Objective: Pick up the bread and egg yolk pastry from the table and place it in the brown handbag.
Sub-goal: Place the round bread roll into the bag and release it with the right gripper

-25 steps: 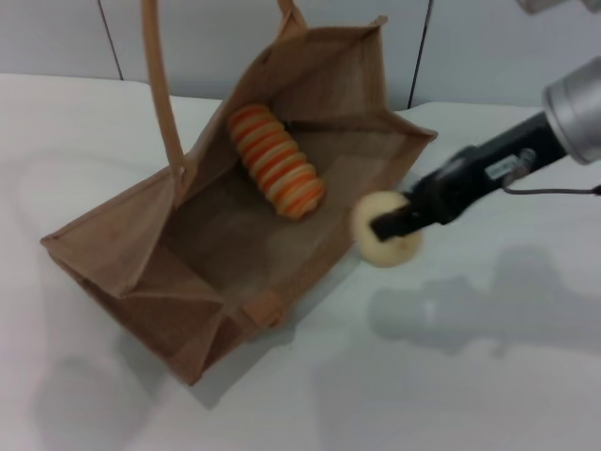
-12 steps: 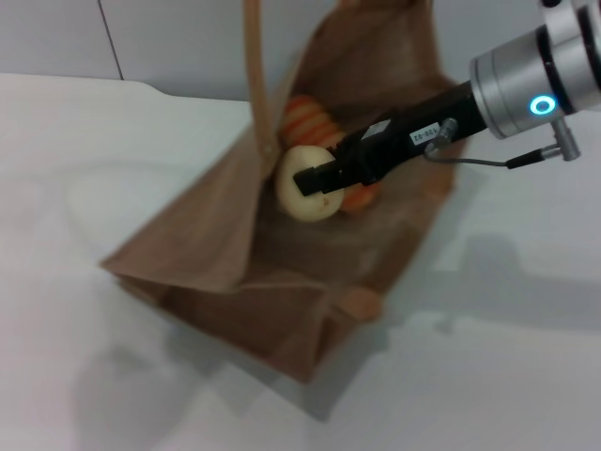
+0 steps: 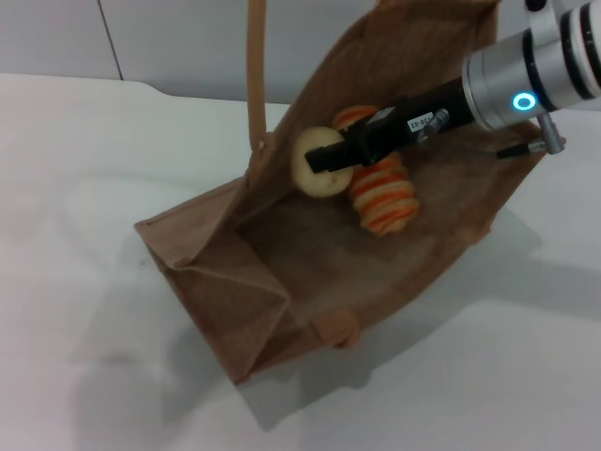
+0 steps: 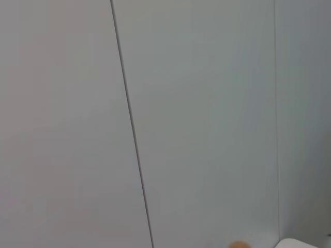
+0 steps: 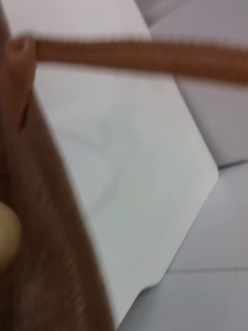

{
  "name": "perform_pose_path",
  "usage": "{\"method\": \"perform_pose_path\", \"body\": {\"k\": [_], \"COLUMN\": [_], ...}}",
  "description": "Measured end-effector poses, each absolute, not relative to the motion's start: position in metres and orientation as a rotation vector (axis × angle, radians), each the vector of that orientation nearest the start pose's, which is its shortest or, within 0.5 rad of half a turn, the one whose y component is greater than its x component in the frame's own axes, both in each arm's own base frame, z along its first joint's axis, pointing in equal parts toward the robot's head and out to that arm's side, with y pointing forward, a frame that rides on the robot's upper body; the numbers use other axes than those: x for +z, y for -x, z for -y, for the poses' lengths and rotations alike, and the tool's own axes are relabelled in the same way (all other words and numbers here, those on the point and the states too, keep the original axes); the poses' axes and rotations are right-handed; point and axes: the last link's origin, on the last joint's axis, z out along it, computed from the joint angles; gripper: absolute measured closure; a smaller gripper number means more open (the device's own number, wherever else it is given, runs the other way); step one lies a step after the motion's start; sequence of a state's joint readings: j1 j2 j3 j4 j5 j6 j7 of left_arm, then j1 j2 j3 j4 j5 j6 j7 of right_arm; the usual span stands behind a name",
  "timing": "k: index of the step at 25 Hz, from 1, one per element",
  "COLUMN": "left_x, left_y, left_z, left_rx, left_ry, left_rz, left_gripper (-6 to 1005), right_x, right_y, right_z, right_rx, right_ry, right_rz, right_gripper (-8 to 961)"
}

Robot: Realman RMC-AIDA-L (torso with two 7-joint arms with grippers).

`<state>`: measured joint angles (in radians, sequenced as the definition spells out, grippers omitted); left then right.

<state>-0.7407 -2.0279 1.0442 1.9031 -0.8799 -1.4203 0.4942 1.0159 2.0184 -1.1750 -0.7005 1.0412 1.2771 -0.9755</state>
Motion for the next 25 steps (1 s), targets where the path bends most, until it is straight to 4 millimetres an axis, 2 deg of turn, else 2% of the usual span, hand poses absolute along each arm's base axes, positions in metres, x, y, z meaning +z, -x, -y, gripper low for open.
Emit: {"method": "perform_pose_path", "body": {"k": [12,18,23,25], "left_x": [0.152,0.155,0.159,0.162], "left_y": [0.004,0.012,0.029,0.043], "left_z": [-0.369,-0.370,-0.374,-0.378], "left_rx": [-0.510,-0.501,-0.445,-0.403], "left_ry": [2.326,2.311,2.265,2.220], "left_rz": [0.374,0.396,0.438,0.475], "left_gripper": [886,886,885,885], "right_x": [-0.041,-0.039,-0.034,-0.018], "right_y": [-0.097,-0.097,-0.106,-0.124], "right_z": [-0.435,-0.435,-0.429,-0.426], "right_rx": [0.110,0.114,0.017,-0.028], "right_ry": [2.849,2.848,2.870,2.825], "right_rz": [-0.792,-0.806,-0.827,-0.879], "right_gripper": [428,175,96,98]}}
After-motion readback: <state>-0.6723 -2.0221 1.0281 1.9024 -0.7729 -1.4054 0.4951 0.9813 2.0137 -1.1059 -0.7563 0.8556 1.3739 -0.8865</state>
